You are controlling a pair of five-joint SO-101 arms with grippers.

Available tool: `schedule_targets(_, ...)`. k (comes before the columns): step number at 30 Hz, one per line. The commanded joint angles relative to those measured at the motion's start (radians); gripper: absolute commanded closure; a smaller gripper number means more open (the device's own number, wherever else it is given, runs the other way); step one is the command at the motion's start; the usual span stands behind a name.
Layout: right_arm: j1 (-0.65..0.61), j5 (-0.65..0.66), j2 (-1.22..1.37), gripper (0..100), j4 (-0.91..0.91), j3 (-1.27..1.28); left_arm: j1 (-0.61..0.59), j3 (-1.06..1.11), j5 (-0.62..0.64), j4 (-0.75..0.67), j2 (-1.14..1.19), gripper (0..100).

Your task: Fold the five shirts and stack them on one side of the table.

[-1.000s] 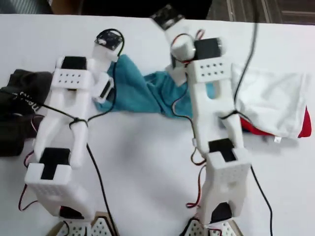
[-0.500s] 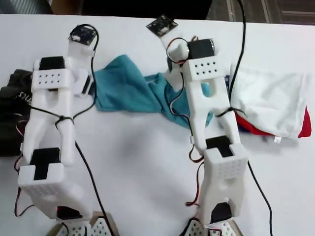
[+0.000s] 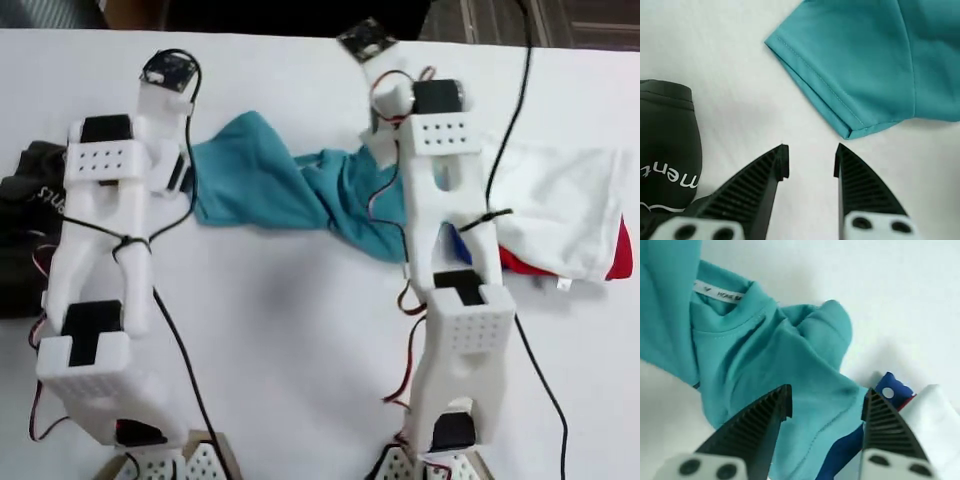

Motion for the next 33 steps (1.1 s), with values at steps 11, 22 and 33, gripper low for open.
schedule_targets(11,0.067,0.011,0.058,76.6,-0.108,-0.032,-0.003,0.067,-0.002,-0.084,-0.072,83)
schedule_targets(22,0.082,0.009,0.091,97.4,-0.105,-0.049,-0.005,0.067,-0.002,-0.084,-0.072,83)
schedule_targets(33,0.007,0.008,-0.039,97.8,0.054,-0.230,-0.003,0.070,-0.002,-0.101,-0.071,83)
